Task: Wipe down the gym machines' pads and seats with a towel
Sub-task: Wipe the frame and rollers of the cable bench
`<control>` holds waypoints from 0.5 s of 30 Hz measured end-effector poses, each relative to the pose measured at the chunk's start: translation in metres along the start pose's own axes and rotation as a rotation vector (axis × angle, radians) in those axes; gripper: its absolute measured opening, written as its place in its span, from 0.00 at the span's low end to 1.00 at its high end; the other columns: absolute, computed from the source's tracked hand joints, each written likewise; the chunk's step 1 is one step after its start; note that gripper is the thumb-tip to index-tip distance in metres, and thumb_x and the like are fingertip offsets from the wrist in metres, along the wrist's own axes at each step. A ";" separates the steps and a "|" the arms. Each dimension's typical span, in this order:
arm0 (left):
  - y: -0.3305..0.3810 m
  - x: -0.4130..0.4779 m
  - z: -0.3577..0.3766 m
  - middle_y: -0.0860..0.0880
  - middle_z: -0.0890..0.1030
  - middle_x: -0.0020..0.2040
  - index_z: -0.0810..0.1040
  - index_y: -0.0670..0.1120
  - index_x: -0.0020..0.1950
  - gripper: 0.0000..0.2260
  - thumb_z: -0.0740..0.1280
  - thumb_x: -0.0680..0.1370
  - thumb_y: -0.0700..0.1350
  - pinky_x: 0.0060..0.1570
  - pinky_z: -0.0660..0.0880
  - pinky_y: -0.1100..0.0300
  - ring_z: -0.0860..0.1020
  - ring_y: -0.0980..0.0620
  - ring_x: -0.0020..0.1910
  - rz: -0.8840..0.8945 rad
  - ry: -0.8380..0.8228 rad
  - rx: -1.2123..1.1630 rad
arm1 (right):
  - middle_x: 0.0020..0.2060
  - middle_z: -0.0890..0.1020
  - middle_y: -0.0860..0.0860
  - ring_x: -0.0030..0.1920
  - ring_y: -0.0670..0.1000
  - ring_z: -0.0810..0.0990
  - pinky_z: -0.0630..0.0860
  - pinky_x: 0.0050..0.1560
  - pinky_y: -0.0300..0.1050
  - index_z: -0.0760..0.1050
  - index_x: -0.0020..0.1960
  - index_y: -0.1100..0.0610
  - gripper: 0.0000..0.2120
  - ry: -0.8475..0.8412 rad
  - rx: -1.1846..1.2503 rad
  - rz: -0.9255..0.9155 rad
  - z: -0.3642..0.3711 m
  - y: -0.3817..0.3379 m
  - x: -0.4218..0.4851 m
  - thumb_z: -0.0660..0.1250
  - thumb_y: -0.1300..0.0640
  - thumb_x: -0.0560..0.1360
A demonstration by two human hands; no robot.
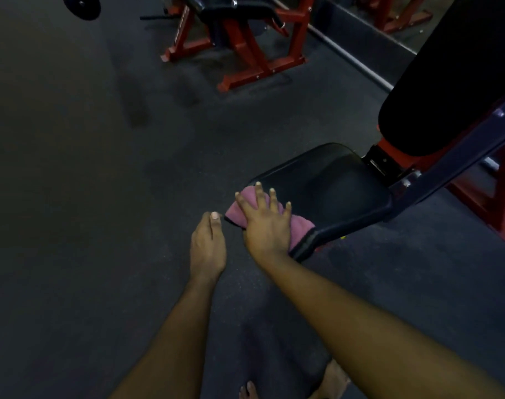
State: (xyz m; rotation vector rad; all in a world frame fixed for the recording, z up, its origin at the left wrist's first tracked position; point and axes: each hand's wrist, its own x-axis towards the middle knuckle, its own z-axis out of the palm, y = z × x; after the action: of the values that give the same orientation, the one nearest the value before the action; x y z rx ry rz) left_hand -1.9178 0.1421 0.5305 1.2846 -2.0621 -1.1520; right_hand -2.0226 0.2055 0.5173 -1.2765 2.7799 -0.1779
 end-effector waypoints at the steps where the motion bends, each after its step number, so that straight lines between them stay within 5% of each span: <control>1: 0.002 -0.001 0.003 0.50 0.79 0.44 0.76 0.45 0.51 0.17 0.51 0.87 0.50 0.39 0.67 0.66 0.74 0.60 0.41 0.011 -0.011 -0.010 | 0.83 0.49 0.55 0.81 0.62 0.52 0.56 0.73 0.73 0.49 0.82 0.40 0.42 0.018 0.000 0.002 0.003 0.002 -0.006 0.70 0.51 0.77; 6: 0.021 -0.001 0.017 0.60 0.76 0.47 0.75 0.51 0.56 0.14 0.51 0.87 0.51 0.46 0.67 0.77 0.74 0.66 0.46 0.003 -0.132 -0.028 | 0.83 0.51 0.51 0.82 0.59 0.52 0.56 0.72 0.76 0.50 0.82 0.38 0.46 0.158 0.181 0.080 0.020 0.050 -0.076 0.72 0.45 0.72; 9: 0.030 0.002 0.025 0.57 0.77 0.58 0.78 0.48 0.66 0.20 0.50 0.87 0.53 0.58 0.68 0.65 0.75 0.59 0.58 -0.005 -0.245 -0.074 | 0.83 0.52 0.50 0.82 0.60 0.52 0.55 0.73 0.74 0.49 0.81 0.36 0.37 0.243 0.337 0.377 0.023 0.098 -0.070 0.64 0.38 0.79; 12: 0.031 0.002 0.035 0.55 0.77 0.56 0.78 0.44 0.65 0.21 0.50 0.87 0.54 0.56 0.69 0.61 0.76 0.57 0.56 -0.021 -0.252 -0.062 | 0.83 0.50 0.52 0.81 0.62 0.53 0.61 0.76 0.68 0.56 0.81 0.41 0.33 0.314 0.700 0.751 0.013 0.142 -0.042 0.64 0.40 0.81; 15: 0.032 0.002 0.041 0.55 0.76 0.51 0.76 0.49 0.56 0.16 0.51 0.87 0.53 0.54 0.71 0.58 0.76 0.55 0.52 -0.043 -0.227 0.012 | 0.83 0.48 0.50 0.82 0.61 0.50 0.64 0.74 0.65 0.57 0.81 0.41 0.31 0.303 0.615 0.709 0.007 0.114 -0.041 0.62 0.40 0.81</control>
State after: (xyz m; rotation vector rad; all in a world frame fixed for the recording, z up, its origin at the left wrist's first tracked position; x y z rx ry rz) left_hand -1.9653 0.1645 0.5346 1.2590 -2.2137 -1.3622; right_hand -2.0807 0.3100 0.4953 -0.1166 2.8368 -1.1185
